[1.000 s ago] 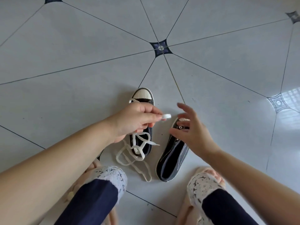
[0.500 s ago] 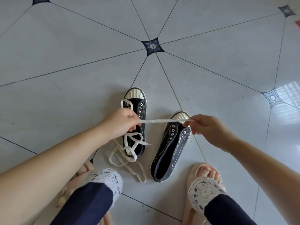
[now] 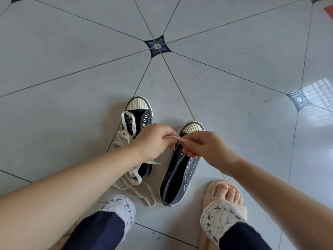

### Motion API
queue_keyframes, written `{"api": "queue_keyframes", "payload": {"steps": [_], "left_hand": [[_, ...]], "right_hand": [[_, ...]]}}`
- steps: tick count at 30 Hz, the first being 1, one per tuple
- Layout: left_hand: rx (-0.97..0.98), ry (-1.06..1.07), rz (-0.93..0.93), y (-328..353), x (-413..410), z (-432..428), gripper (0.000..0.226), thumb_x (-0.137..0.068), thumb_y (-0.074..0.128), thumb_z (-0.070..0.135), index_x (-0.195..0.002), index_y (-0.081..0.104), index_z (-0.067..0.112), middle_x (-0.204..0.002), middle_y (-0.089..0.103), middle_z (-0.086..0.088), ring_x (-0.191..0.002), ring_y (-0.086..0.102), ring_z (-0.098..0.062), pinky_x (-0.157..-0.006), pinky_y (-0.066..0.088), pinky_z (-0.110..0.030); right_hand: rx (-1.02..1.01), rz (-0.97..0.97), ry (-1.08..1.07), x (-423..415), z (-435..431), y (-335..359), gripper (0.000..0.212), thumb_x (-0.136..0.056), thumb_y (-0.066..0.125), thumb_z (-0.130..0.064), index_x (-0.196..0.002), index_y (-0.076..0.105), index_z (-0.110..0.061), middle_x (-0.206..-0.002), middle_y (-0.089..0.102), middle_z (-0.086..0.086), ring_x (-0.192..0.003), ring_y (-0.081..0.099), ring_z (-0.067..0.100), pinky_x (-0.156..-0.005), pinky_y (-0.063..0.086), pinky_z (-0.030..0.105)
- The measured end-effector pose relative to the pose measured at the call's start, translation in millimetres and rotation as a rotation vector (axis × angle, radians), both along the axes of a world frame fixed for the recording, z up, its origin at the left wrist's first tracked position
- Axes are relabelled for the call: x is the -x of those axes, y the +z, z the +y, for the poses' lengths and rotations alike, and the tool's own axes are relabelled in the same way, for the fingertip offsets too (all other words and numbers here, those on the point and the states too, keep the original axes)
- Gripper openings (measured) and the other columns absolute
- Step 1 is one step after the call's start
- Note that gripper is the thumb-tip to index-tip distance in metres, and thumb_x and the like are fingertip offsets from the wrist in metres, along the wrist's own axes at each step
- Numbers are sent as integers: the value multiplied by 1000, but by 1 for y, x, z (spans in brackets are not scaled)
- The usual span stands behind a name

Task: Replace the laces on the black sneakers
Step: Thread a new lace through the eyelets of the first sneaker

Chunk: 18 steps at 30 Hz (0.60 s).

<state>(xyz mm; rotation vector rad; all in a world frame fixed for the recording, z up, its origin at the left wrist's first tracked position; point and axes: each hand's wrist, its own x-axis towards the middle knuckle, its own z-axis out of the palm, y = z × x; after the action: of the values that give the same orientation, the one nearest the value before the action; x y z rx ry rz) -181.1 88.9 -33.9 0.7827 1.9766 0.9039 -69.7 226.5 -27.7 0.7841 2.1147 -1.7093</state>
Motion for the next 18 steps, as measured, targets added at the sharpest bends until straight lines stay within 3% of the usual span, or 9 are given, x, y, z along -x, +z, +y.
{"api": "queue_keyframes", "payload": {"steps": [3, 6, 8, 10, 12, 16, 18], "left_hand": [[37, 31, -14, -4, 3, -4, 25, -87, 57, 13, -71, 66, 30, -57, 64, 11, -40, 46, -4, -47, 38, -12], [72, 21, -43, -9, 9, -9, 22, -86, 59, 14, -78, 67, 32, -62, 66, 15, -43, 49, -1, -48, 36, -8], [122, -43, -45, -11, 8, -7, 12, -82, 66, 21, -87, 69, 31, -68, 65, 19, -59, 56, 5, -61, 39, -9], [145, -70, -56, -13, 4, 1, 30, -76, 72, 29, -105, 65, 27, -88, 65, 17, -84, 59, 3, -81, 43, -15], [125, -58, -55, -14, -1, 13, 39, -75, 72, 32, -111, 62, 23, -99, 64, 11, -93, 59, -3, -87, 43, -19], [119, -40, 29, -18, -4, 28, 11, -80, 68, 27, -88, 70, 20, -73, 63, 14, -71, 55, 4, -65, 39, -7], [146, -18, 29, -23, -4, 29, 4, -80, 69, 24, -81, 70, 20, -66, 59, 16, -66, 53, 5, -62, 37, -7]], "right_hand": [[25, -23, -153, -8, 11, -7, 20, -86, 61, -5, -79, 71, -21, -62, 65, -7, -56, 56, 3, -59, 49, 15], [68, -58, -255, -12, 17, -13, 21, -86, 59, 1, -81, 71, -15, -64, 66, -3, -54, 57, 2, -57, 49, 13], [128, -68, -264, -11, 14, -16, 24, -87, 54, 4, -83, 70, -14, -66, 68, -2, -55, 60, 2, -58, 51, 13], [149, -67, -233, -7, 8, -18, 21, -87, 56, 2, -82, 66, -16, -64, 69, -3, -56, 63, 4, -56, 51, 14], [134, -64, -237, -2, 4, -22, 13, -85, 60, -3, -80, 60, -15, -60, 69, -2, -55, 64, 7, -53, 51, 16], [70, -67, -261, -1, 3, -30, 14, -84, 65, -9, -75, 57, -15, -61, 70, -2, -55, 64, 8, -51, 49, 17], [40, -78, -290, -4, 4, -35, 14, -84, 65, -10, -74, 57, -16, -62, 69, -2, -54, 62, 7, -51, 47, 17]]}}
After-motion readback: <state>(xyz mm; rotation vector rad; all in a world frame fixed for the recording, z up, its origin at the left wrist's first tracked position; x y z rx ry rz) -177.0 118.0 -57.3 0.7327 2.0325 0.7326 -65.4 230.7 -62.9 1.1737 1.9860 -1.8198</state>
